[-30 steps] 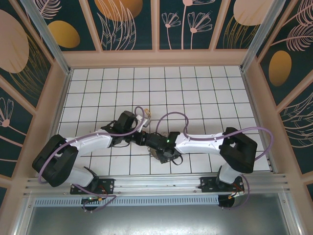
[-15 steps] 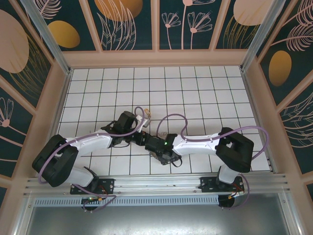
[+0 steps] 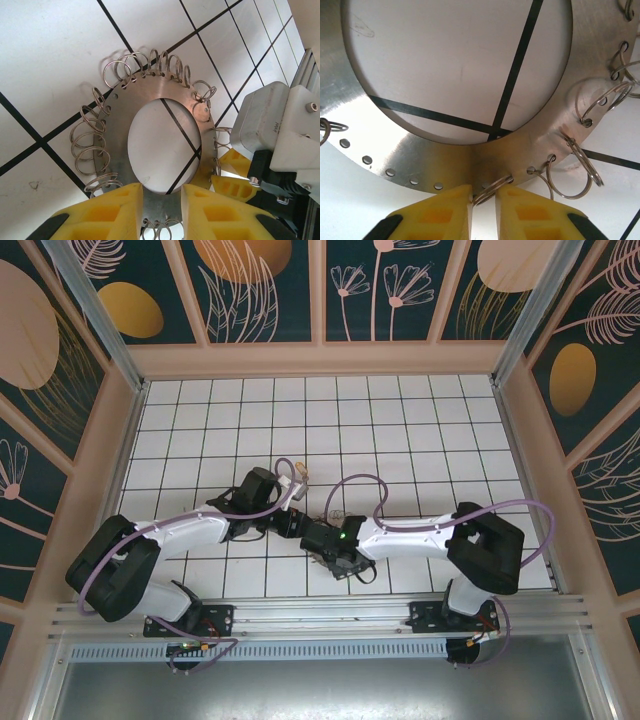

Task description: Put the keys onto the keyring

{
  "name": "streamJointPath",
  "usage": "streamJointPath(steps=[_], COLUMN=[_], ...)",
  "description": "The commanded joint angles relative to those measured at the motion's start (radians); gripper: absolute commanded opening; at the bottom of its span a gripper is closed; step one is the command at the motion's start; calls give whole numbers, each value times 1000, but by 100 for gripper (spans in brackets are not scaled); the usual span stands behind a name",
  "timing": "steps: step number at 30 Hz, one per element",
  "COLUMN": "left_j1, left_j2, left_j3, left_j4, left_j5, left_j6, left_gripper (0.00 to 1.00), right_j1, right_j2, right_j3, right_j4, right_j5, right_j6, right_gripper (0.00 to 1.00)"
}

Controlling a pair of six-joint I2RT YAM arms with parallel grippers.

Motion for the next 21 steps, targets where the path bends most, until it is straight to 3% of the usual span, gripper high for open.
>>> streamJointPath(steps=[1,21], left_j1=[-4,-5], left_j2=[-23,-36], left_j3=[-6,-8], left_j4=[2,5], left_j5=[1,2], left_j6=[-7,-5], left_gripper=[26,25], right_j1=[10,-4], right_j2=[-25,-83], right_j3=[-6,-48], right_j4=[-44,-48], right_j5=[43,65], right_j6=[34,71], right_gripper=[17,12])
